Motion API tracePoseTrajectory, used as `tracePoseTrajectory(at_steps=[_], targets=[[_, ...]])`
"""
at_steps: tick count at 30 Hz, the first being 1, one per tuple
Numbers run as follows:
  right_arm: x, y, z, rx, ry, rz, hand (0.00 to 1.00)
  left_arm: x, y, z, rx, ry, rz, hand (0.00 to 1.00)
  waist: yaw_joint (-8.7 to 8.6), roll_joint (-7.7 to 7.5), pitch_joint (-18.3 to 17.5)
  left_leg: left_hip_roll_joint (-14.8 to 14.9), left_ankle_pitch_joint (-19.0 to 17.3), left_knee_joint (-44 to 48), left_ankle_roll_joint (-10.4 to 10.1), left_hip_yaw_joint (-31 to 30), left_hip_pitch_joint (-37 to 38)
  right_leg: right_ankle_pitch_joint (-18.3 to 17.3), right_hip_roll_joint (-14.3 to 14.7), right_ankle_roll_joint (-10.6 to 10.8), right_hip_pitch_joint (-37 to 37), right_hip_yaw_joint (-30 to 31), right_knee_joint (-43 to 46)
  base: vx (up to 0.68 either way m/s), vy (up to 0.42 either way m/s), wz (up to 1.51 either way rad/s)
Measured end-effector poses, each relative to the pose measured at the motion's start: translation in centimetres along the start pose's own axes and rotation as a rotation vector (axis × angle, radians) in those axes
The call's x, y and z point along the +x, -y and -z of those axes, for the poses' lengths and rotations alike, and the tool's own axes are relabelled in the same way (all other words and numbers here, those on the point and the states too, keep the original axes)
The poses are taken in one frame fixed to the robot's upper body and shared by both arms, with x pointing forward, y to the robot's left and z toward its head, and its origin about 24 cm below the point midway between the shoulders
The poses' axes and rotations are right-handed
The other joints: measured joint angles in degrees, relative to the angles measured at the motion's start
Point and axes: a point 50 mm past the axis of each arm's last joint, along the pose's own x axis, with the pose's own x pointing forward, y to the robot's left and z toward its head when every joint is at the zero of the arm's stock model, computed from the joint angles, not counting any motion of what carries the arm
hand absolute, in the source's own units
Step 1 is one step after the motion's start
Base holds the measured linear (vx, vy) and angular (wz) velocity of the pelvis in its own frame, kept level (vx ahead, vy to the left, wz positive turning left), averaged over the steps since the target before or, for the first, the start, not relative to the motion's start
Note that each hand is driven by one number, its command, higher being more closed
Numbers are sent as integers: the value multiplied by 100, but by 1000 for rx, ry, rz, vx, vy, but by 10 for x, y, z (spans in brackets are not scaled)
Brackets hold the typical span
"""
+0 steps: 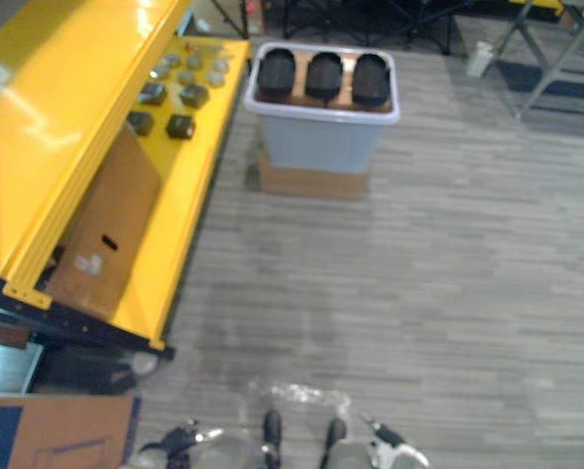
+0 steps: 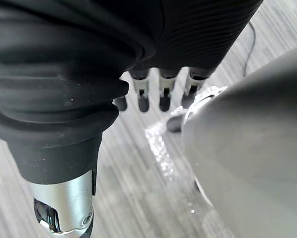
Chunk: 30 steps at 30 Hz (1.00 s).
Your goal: Walk over and take plastic housings, then place them on the shelf
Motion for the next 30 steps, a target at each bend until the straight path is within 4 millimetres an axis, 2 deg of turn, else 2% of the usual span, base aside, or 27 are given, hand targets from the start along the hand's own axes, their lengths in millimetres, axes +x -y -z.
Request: tracePoseTrajectory(at_steps=[12,16,18,21,23,26,29,30], targets=[[-1,2,5,-48,-30,-1,0,0,-1,4,55,-17,-52,0,-1,17,9,45,-262,396,11,195,196,-17,-1,-2,271,177,87,-22,9,-8],[-1,3,5,-37,-30,8,0,-2,0,11,-41,-34,-54,0,9,16,8,29,-271,397,26,202,180,-35,-23,28,255,178,70,-10,7,0],[-1,4,5,-36,-27,29,0,-2,0,13,-85,-41,-63,0,11,14,0,24,-370,614,81,147,-56,-57,-39,53,155,133,87,-6,22,15],[0,3,-3,-42,9,43,0,-1,-2,9,-119,-33,-87,0,22,43,57,58,-586,1241,121,-6,-606,-51,-41,59,-79,-42,216,28,22,30],[1,-2,-15,-46,64,31,0,0,-4,-4,-128,6,-96,0,103,58,315,89,-749,1755,116,-95,-934,-114,-44,66,-244,-122,459,28,60,30],[1,-11,-31,-85,134,12,0,0,-8,-16,-142,49,-116,0,188,38,551,101,-894,2118,76,-118,-1107,-268,-80,71,-383,-122,792,-27,46,10],[1,-19,-40,-111,195,-8,0,0,-10,-19,-148,61,-133,0,243,30,625,113,-1060,2393,-2,-128,-1213,-434,-123,85,-477,-115,1095,-30,41,5],[0,-20,-42,-113,210,-14,0,1,-9,-20,-151,65,-136,0,283,42,635,131,-1119,2460,44,-111,-1219,-488,-120,80,-505,-89,1191,-30,29,-6]])
